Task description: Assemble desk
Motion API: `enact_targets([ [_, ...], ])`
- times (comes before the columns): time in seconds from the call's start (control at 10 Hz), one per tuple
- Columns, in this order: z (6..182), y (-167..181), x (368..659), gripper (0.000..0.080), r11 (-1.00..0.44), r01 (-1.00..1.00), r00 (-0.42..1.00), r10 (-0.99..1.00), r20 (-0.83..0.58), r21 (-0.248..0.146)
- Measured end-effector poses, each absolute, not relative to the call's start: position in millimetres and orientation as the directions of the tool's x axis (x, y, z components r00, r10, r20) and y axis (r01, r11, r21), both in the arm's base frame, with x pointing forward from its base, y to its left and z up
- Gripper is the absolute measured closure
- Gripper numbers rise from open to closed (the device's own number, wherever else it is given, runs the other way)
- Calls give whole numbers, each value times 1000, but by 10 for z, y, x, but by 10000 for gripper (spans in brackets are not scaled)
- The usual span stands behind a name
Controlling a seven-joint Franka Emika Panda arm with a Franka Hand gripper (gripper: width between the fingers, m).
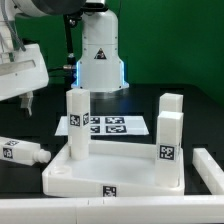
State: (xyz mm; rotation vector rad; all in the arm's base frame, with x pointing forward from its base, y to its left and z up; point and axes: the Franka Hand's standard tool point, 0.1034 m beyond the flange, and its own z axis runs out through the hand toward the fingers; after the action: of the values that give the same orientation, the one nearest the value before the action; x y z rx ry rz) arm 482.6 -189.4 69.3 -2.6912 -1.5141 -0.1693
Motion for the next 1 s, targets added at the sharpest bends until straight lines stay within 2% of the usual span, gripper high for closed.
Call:
enact_targets([
  [0.1, 671, -1881, 4818, 151, -559, 829, 555, 824, 112, 0],
  [0.3, 447, -1817, 4748, 151, -571, 821, 571, 818, 73, -23],
  [0.4, 346, -1817, 4712, 151, -573, 819, 573, 817, 60, -24],
  [0.5, 291, -1836, 4717, 151, -574, 819, 573, 818, 48, -7],
  [1.0, 291, -1836, 4717, 162, -574, 819, 573, 818, 48, -7],
])
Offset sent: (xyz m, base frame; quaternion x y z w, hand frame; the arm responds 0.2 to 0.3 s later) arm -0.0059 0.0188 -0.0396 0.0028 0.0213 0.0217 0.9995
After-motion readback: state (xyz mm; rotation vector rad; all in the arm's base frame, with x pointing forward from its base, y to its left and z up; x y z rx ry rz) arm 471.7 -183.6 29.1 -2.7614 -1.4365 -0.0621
